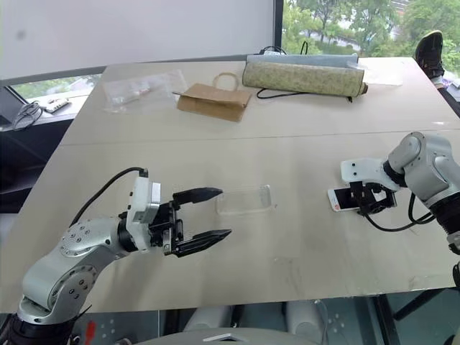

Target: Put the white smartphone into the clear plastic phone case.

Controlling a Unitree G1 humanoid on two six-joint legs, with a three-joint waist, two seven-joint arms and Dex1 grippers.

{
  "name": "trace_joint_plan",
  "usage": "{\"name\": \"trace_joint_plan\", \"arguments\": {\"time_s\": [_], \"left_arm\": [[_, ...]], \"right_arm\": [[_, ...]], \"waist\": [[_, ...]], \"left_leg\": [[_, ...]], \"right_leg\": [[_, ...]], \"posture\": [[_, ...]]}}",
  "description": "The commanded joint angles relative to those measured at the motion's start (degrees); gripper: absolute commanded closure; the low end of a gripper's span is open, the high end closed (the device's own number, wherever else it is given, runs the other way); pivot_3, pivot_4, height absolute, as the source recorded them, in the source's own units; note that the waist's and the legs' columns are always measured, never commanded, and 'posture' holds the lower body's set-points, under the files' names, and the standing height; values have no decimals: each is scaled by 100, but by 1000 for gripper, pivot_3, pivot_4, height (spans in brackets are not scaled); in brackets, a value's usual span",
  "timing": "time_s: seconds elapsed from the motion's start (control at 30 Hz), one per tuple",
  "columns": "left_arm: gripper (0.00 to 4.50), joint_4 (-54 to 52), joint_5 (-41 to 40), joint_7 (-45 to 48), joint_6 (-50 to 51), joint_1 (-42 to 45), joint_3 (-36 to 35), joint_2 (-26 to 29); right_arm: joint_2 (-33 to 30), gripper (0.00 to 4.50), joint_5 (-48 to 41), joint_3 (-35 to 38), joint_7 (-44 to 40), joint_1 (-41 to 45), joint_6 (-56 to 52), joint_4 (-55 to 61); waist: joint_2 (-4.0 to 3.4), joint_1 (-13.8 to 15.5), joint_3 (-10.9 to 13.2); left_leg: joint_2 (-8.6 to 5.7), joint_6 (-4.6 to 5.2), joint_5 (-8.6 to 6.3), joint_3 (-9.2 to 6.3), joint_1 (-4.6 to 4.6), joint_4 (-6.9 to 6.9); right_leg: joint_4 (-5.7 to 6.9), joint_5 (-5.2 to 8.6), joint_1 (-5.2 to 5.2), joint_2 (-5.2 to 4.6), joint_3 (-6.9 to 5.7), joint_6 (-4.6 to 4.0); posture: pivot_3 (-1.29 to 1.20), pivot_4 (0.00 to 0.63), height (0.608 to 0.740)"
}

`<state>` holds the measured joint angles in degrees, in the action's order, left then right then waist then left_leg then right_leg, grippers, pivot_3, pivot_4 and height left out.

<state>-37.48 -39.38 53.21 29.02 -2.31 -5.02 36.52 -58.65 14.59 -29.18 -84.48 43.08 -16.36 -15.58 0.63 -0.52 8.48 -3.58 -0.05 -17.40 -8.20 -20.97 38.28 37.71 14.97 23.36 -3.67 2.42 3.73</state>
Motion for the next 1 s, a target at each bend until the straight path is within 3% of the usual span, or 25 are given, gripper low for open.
{"name": "trace_joint_plan", "arguments": {"time_s": [0.03,0.23,0.47,0.57,0.7,1.0], "left_arm": [[0,-22,131,-180,-243,-43,59,-118],[0,167,586,-466,-584,-252,154,-296],[0,657,886,-773,-854,-623,-192,-379],[0,909,1044,-768,-1049,-710,-290,-351],[0,1024,1059,-652,-1168,-764,-403,-270],[0,1051,1097,-622,-1247,-786,-464,-201]], "right_arm": [[25,1555,127,-10,-147,-149,126,-100],[278,1579,-134,423,191,-301,8,163],[828,1579,-1330,1319,98,-112,-1774,2180],[1066,1579,-1342,976,268,117,-2335,2964],[1468,1579,-1095,273,473,435,-2479,3187],[2659,1579,-396,-853,1011,1264,-2093,1789]], "waist": [[0,2,0],[13,-13,-8],[-13,-111,7],[-16,-63,9],[-9,15,5],[-11,-29,6]], "left_leg": [[0,0,0,0,7,0],[1,0,0,-2,17,-2],[4,-1,-1,7,15,-17],[4,-1,0,1,-1,-21],[0,-2,-1,-10,-14,-19],[-6,-3,0,-18,-20,-20]], "right_leg": [[0,0,-5,0,0,0],[0,0,-13,2,-1,0],[19,0,15,12,31,0],[15,0,31,11,22,0],[3,0,33,4,9,0],[5,0,40,1,5,0]], "posture": [[0,150,740],[0,150,740],[0,150,740],[0,150,740],[0,150,740],[0,150,740]]}}
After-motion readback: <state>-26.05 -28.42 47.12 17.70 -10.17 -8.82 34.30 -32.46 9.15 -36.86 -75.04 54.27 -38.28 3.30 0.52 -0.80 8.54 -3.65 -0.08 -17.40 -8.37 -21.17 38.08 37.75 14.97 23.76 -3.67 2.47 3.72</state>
